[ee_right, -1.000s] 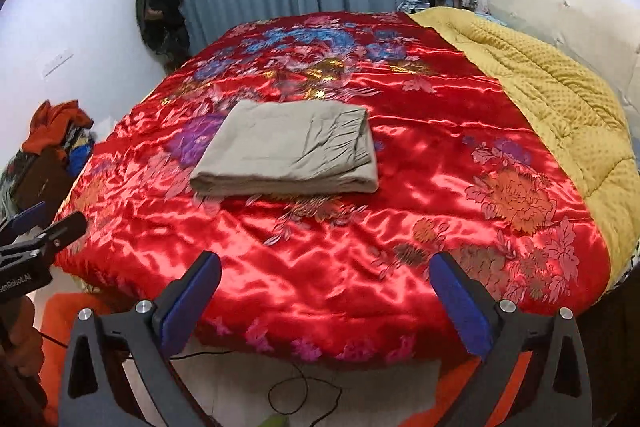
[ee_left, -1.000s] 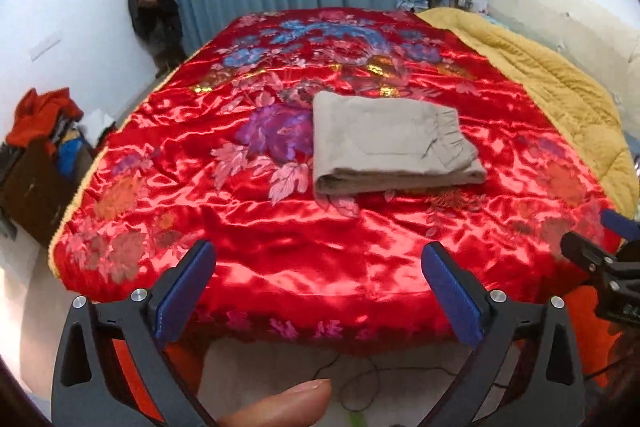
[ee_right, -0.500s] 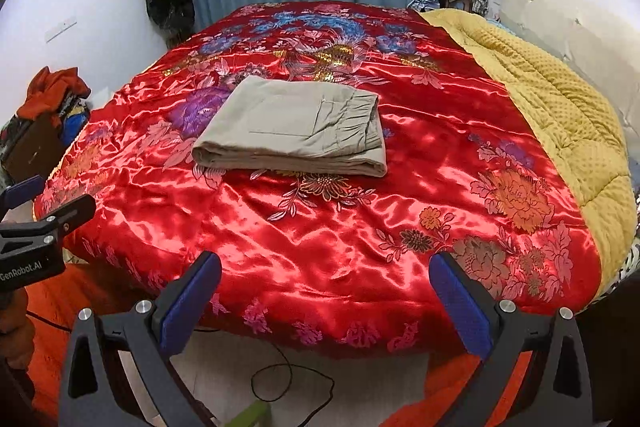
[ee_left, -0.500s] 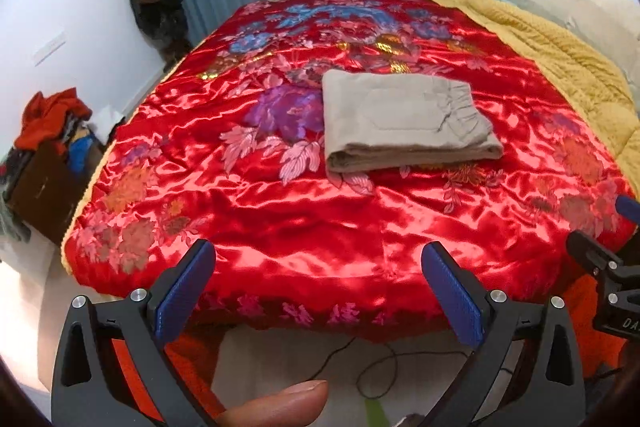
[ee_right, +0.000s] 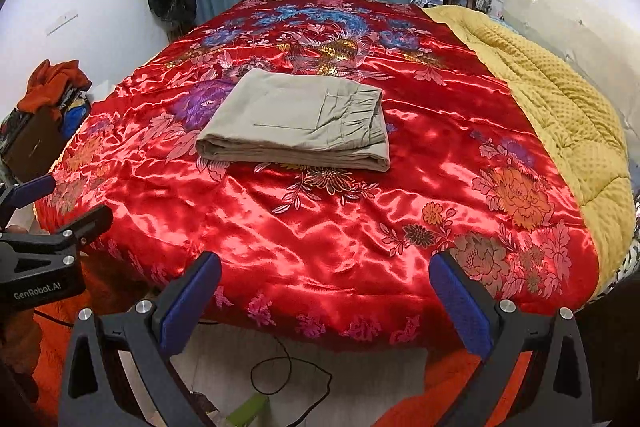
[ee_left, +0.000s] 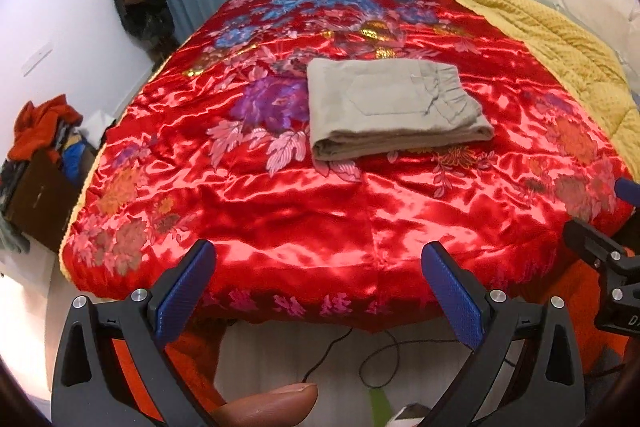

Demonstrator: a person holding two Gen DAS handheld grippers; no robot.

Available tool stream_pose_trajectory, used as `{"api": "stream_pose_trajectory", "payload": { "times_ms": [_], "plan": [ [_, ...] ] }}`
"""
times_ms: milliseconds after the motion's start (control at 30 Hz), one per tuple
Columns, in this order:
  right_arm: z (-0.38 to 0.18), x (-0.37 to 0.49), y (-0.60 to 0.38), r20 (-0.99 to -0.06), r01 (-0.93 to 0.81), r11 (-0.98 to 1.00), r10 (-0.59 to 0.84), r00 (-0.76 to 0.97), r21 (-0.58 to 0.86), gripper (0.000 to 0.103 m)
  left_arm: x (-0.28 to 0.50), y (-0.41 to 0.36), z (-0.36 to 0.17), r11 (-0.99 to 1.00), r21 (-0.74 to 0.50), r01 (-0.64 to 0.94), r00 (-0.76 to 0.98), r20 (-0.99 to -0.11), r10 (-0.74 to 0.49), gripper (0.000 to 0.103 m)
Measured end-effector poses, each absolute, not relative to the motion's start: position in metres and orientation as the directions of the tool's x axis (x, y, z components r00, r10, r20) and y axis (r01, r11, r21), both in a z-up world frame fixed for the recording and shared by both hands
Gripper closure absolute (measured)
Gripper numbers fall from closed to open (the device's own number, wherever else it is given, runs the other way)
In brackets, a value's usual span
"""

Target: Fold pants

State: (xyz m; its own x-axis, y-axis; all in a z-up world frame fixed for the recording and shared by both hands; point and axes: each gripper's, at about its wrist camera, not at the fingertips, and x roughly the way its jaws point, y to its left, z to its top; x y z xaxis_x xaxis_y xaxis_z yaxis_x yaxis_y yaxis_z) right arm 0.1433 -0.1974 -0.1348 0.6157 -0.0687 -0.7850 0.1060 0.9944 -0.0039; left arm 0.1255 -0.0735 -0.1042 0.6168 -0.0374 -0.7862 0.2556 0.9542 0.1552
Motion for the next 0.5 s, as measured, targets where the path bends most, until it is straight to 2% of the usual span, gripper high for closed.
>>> {"api": "stream_pose_trajectory", "payload": {
  "times_ms": [500],
  "plan": [
    [-0.114, 0.139, -0.187, -0.822, 0.049, 0.997, 0.026, 0.569, 0.066, 0.001, 0.118, -0.073, -0.075, 0.939, 0.120, 0.322, 0.574, -0.814, -0.093, 0.000]
  ]
}}
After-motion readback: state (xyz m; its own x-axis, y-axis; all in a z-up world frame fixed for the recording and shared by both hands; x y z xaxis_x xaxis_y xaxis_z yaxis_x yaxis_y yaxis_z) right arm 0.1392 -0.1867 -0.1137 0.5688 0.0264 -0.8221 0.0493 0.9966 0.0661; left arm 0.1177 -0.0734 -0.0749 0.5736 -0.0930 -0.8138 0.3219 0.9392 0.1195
